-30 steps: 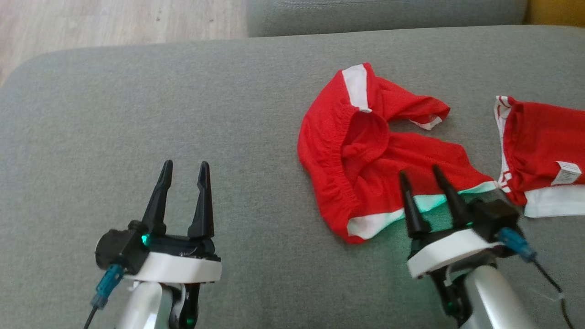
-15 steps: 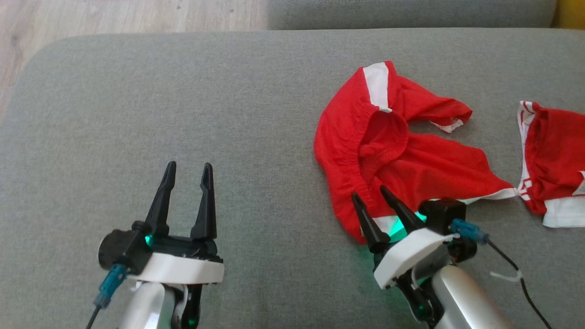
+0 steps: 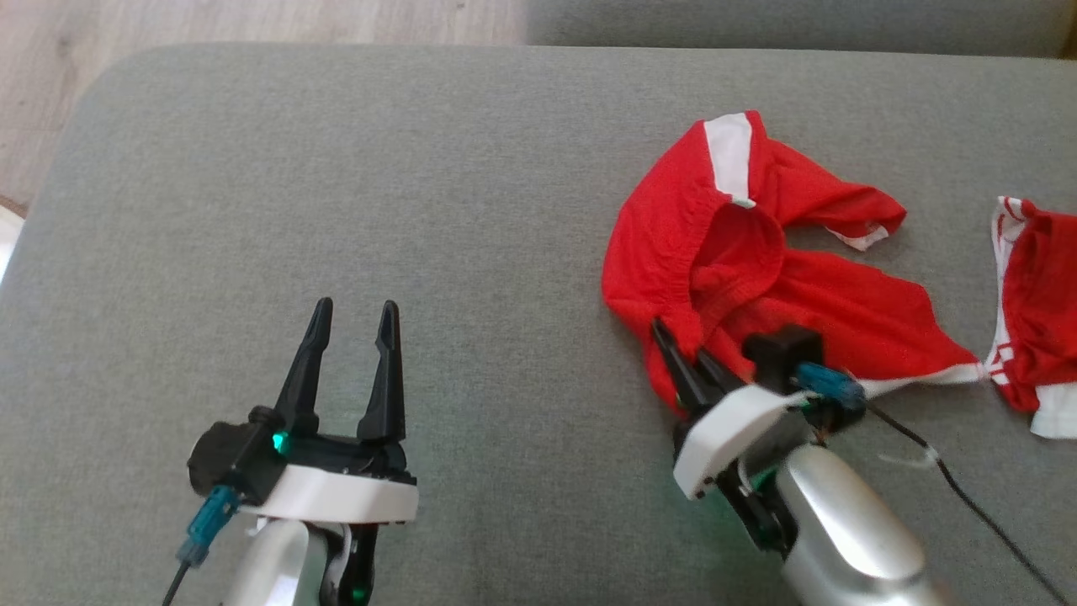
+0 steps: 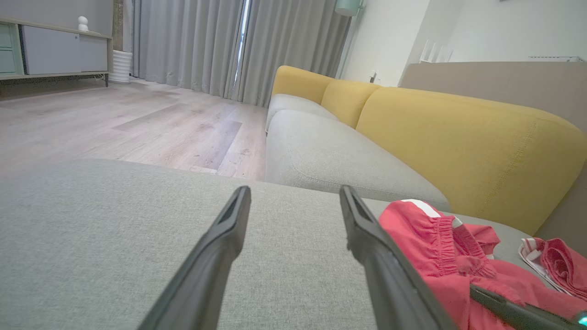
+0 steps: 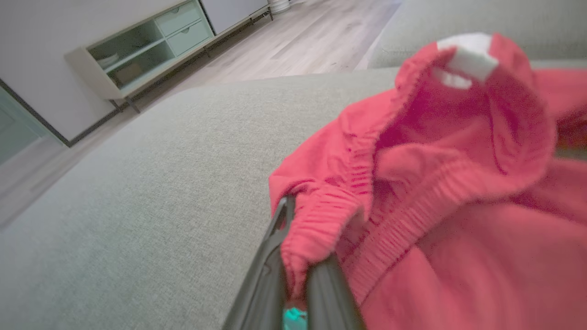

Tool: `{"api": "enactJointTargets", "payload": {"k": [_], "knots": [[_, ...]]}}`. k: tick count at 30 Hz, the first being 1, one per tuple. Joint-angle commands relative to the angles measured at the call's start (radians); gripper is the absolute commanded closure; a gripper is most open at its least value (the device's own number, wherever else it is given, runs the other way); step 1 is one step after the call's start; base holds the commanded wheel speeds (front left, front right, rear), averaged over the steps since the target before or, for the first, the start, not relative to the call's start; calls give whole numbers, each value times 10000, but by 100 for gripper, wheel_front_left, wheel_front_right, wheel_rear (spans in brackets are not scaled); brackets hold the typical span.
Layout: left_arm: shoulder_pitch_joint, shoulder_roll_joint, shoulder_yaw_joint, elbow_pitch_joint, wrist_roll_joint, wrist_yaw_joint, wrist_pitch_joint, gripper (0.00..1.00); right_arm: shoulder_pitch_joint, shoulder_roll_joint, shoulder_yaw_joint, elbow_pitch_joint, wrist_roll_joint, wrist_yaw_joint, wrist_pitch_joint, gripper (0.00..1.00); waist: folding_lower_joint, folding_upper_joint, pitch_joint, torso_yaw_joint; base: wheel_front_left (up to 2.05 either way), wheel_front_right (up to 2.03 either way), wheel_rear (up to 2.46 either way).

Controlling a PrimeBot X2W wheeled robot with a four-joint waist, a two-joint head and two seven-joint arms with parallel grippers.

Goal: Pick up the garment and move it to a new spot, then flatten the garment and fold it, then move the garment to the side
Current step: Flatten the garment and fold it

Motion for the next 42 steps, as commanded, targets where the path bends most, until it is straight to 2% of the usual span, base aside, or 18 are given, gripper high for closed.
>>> {"api": "enactJointTargets", "payload": {"k": [1,5,9,15,17,21,28,36,42], "knots": [[-408,15,278,-284,-61,15,-80,0,-392,31,230,-247,-264,67,-117,100,-1,0,-17,46,0,0,0],[-388,15,256,-276,-118,15,-80,0,-950,31,753,-225,-1910,67,-47,100,-1,0,-43,228,0,0,0],[-370,15,192,-228,-164,15,-80,0,-1682,31,1875,14,-3448,67,308,100,-1,0,-80,445,0,0,0],[-349,15,104,-136,-244,15,-80,0,-2760,32,4060,911,-3980,67,880,100,-1,0,-193,785,0,0,0],[-312,14,47,-65,-261,15,-80,0,-3096,32,5288,1315,-3468,67,975,0,-1,0,-283,896,0,0,0],[-272,14,105,-20,-258,20,-80,0,-3464,32,6571,1488,-2477,67,1017,0,-1,0,-371,879,0,0,0],[-202,14,382,-179,-165,72,-80,0,-4039,32,6970,1494,-1403,67,1137,0,-1,0,-475,334,0,0,0],[-93,14,524,-345,-94,67,-80,0,-4158,-15,5811,1796,-1601,67,1027,0,-1,0,-698,-273,0,0,0],[28,14,625,-456,-50,64,-80,0,-3587,-460,4160,1708,-2029,67,874,0,-1,0,-932,-659,0,0,0]]}}
